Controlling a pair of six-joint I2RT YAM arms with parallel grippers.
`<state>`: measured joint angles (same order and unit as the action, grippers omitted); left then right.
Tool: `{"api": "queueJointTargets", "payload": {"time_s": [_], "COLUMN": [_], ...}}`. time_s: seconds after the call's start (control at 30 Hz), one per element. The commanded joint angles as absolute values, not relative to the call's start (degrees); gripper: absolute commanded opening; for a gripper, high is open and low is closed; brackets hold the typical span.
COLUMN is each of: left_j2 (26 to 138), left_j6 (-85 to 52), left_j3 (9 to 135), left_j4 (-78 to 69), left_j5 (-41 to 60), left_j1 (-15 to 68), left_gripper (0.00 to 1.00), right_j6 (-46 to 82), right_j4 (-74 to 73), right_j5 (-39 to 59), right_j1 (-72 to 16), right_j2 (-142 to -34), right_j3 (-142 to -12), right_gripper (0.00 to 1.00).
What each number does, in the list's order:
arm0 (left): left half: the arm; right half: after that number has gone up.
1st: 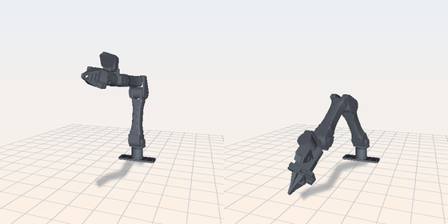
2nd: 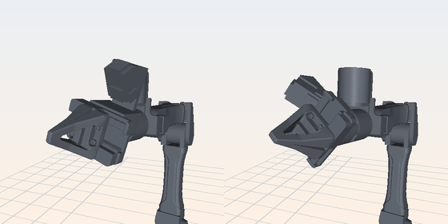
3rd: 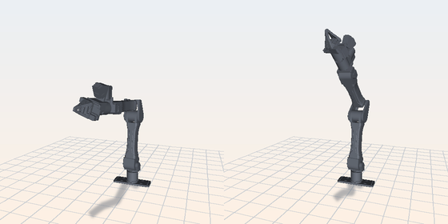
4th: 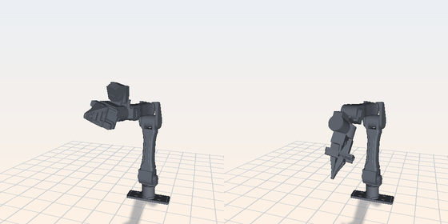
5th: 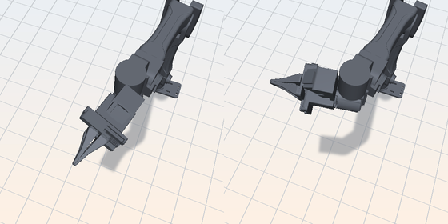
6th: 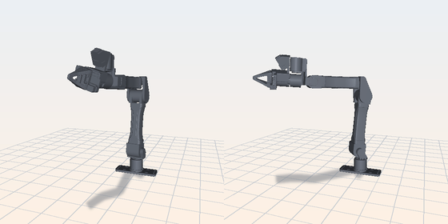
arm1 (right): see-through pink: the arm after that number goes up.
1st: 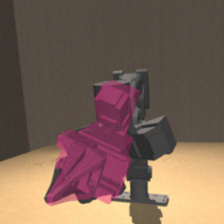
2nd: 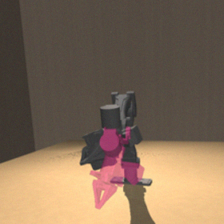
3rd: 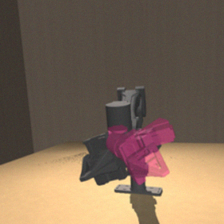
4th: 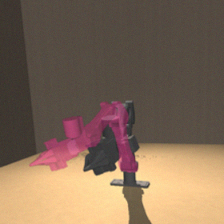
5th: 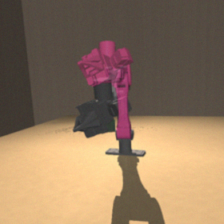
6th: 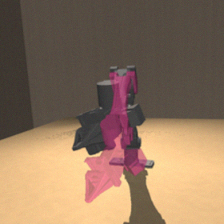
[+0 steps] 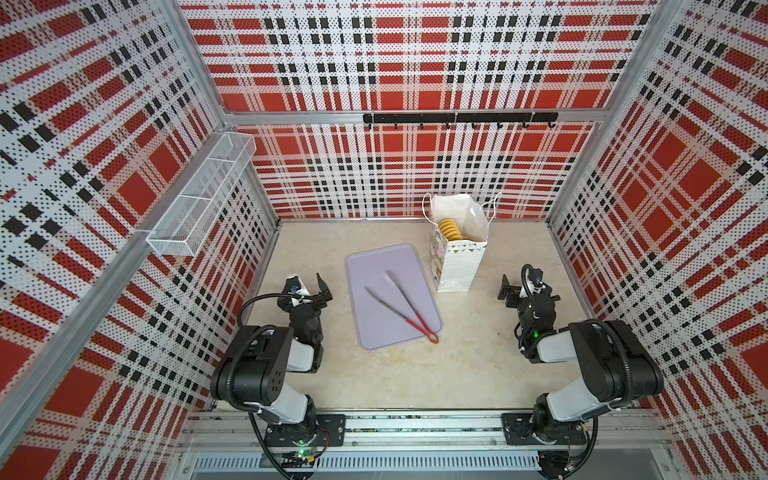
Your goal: Place the fake bread into the paper bag
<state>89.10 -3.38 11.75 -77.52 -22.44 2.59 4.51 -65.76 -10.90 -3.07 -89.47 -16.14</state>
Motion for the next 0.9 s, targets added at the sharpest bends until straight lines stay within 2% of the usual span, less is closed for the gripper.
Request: {"api": "queueJointTargets", "payload": {"time_s": [0.0,0.87], "left_j2": [89.56,89.29], "left_j6": [-3.0,-3.22], "left_j3": [12.57,12.04], "left_j4": [-77.88,-78.53], "left_j5": [-22.05,-22.15], "left_j1": [2.11,2.2], "left_gripper": [0.98,0.98], "right_j6": [3.81,3.85], "right_j4": [-65.85,-66.53], "right_j5": [-10.66,-10.68], "right_j1": [-2.46,-2.48], "right_j2": [-90.22,-90.07], "right_j3": [-16.92,-16.52], "right_gripper": [1.0,1.0]}}
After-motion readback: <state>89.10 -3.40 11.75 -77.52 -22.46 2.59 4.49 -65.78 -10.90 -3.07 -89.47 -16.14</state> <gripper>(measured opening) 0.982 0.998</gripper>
